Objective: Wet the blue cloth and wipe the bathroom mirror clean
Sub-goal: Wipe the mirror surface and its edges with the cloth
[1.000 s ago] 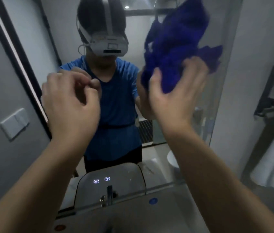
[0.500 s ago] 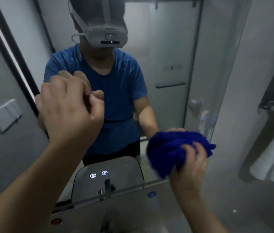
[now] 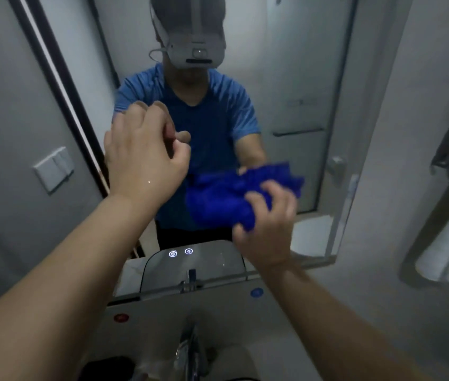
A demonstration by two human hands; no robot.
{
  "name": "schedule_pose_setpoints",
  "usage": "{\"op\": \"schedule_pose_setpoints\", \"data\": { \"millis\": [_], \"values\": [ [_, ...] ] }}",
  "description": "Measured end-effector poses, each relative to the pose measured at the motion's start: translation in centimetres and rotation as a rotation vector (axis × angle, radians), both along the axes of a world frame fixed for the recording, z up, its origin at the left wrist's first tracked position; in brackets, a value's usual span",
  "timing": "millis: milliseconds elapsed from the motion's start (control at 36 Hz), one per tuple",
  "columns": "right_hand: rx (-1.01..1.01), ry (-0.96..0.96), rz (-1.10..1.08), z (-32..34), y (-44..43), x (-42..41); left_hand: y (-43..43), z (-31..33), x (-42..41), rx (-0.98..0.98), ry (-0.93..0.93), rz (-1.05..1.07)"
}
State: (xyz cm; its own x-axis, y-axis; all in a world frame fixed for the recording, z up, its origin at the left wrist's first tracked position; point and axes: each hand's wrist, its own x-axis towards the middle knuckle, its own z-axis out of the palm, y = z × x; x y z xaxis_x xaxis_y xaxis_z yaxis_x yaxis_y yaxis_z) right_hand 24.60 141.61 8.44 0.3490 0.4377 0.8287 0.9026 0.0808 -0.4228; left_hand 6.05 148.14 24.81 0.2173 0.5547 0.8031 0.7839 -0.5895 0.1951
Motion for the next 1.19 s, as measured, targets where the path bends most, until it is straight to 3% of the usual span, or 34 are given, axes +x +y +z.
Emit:
{"op": "schedule_pose_setpoints", "data": {
  "millis": [83,167,194,278,361,528,583,667,722,861,972,1083,1194],
  "values": [
    [-0.322,0.219,0.006,-9.8,-2.3,-1.6,-0.3,-0.3,-1.0,-0.087,0.018,-0.069],
    [-0.734,0.822,0.080,-19.2,-5.5,-1.0,-1.9,-2.0,-2.9,-0.279,-0.071,-0.194],
    [-0.827,0.896,0.100,-21.4,-6.9,-1.0,-3.0,-3.1,-3.7,-0.321,-0.086,-0.212],
    [-0.839,1.169,0.193,-21.7,-10.8,-1.8,-8.2,-7.7,-7.1,-0.414,-0.103,-0.242],
    [-0.732,1.350,0.337,-19.5,-14.2,-2.2,-14.6,-13.8,-10.8,-0.717,-0.170,-0.256],
    [-1.063,1.626,0.495,-16.8,-17.2,-2.5,-24.2,-24.9,-13.9,-1.286,-0.301,-0.069],
    [-1.108,1.612,0.580,-15.9,-17.4,-3.5,-26.3,-26.8,-13.3,-1.448,-0.358,0.011],
    [-1.119,1.505,0.733,-13.8,-18.0,-6.7,-28.1,-28.2,-11.7,-1.772,-0.626,0.043],
    [-1.155,1.522,0.871,-13.0,-18.7,-8.7,-28.7,-28.2,-11.2,-1.856,-0.842,-0.038],
    [-1.191,1.514,1.067,-13.1,-20.8,-12.4,-29.0,-29.1,-12.7,-1.687,-0.786,-0.130],
    [-1.201,1.208,0.984,-12.3,-21.9,-13.8,-29.6,-28.9,-13.7,-1.579,-0.617,-0.116],
    [-1.143,0.822,0.848,-12.2,-22.3,-14.3,-29.6,-29.3,-14.3,-1.495,-0.580,-0.108],
    [-1.104,0.809,0.794,-12.2,-22.5,-15.0,-29.1,-29.1,-15.0,-1.430,-0.553,-0.166]
  ]
}}
